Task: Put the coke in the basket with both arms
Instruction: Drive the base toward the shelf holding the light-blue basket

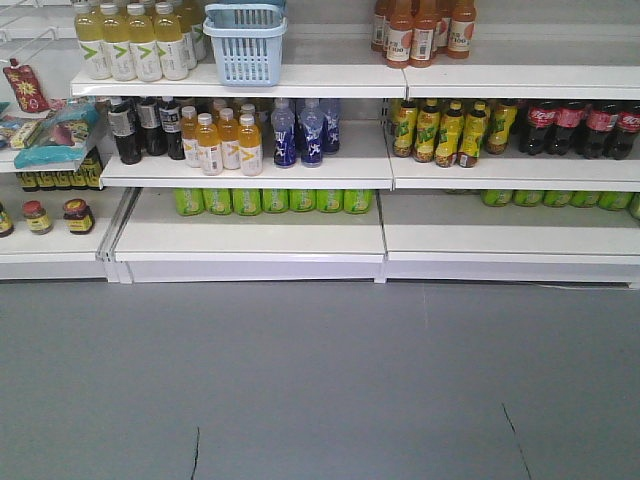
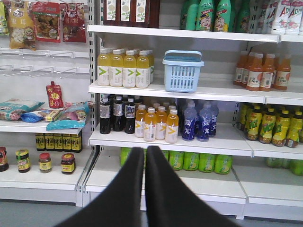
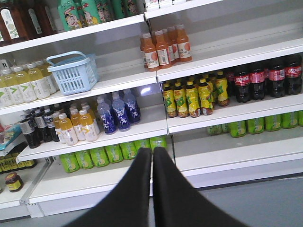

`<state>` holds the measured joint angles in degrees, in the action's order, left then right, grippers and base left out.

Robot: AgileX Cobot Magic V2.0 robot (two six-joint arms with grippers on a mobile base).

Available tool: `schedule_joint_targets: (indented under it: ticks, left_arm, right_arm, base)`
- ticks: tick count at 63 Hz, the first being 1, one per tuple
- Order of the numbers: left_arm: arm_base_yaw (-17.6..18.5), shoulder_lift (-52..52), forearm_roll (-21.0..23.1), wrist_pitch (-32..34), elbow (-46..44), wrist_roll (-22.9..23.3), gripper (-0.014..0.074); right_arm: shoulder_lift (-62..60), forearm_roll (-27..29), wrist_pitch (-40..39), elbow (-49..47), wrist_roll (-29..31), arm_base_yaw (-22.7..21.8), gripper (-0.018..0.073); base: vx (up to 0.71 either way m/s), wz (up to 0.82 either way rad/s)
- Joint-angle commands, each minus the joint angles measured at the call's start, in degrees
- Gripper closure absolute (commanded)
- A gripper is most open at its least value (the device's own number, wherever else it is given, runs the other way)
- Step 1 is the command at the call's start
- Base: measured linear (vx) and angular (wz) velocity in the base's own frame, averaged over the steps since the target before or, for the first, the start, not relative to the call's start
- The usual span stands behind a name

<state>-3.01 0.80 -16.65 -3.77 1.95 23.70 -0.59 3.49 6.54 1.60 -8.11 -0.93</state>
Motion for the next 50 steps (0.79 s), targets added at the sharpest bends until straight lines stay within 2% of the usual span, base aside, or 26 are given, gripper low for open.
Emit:
schedule_joint_targets:
  ticks: [1,50]
  left_arm:
    - [0.1,0.7,0.5,4.1,-1.8,0.3,0.0602]
    - [0.1,0.7,0.5,4.1,-1.8,0.3,0.0602]
  right_arm:
    - [-0.7,-0.5,-4.0,0.4,0.4,-0.3,0.0564]
    - [-0.7,-0.5,-4.0,0.4,0.4,-0.3,0.0564]
  base:
    - [0.00,0.00]
    - [0.00,0.00]
